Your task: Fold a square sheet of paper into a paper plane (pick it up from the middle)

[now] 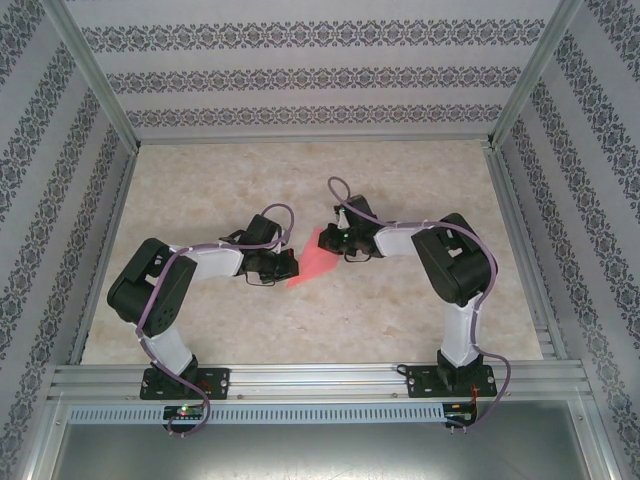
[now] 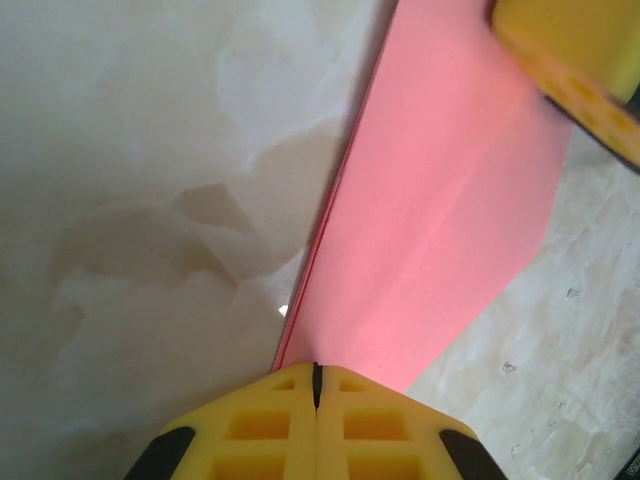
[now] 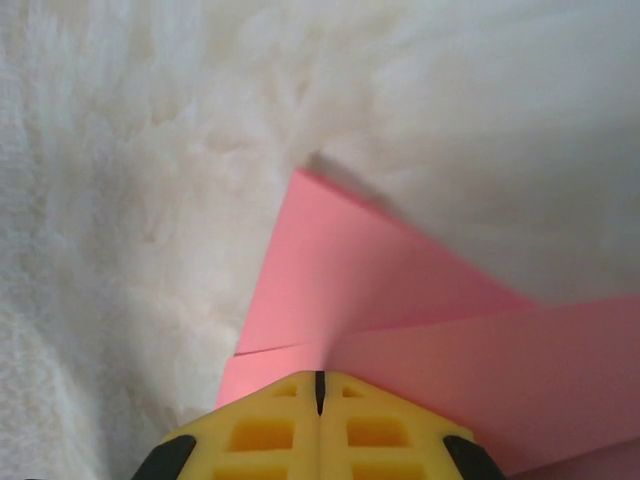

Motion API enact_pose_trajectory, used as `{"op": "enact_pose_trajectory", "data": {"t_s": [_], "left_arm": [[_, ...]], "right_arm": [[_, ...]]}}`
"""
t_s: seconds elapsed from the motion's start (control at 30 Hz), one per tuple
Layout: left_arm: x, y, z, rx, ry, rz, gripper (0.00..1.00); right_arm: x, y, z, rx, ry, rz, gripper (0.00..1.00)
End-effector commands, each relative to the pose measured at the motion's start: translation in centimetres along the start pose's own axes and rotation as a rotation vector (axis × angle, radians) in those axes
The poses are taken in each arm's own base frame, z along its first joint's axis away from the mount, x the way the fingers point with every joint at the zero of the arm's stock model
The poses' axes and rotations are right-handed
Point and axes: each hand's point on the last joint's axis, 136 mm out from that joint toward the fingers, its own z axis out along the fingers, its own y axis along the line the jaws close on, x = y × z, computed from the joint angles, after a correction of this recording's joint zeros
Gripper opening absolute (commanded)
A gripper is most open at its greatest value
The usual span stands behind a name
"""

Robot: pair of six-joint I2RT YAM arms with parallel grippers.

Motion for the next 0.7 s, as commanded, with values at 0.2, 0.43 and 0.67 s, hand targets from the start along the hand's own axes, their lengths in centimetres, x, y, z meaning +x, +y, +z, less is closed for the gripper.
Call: {"op": "enact_pose_trajectory", "data": {"t_s": [0.2,0.43,0.67], "left_arm": [[4.0,3.8,0.6,-0.118,0.143,-0.106,0.00],[-2.4,-2.6,-2.2,0.024,-0.037,-0.016,0.32],[-7.5,-3.7,-6.1,0.007,-0.244,0.020,0.74]], "right_arm": [[-5.5,-3.7,-4.4,0.078,-0.159,0.056,0.05],[-4.7,-1.0,-8.7,0.066,-0.212,0.109,0.30],[-1.2,1.2,-8.3,0.027,-0.178,0.228,0.57]]}}
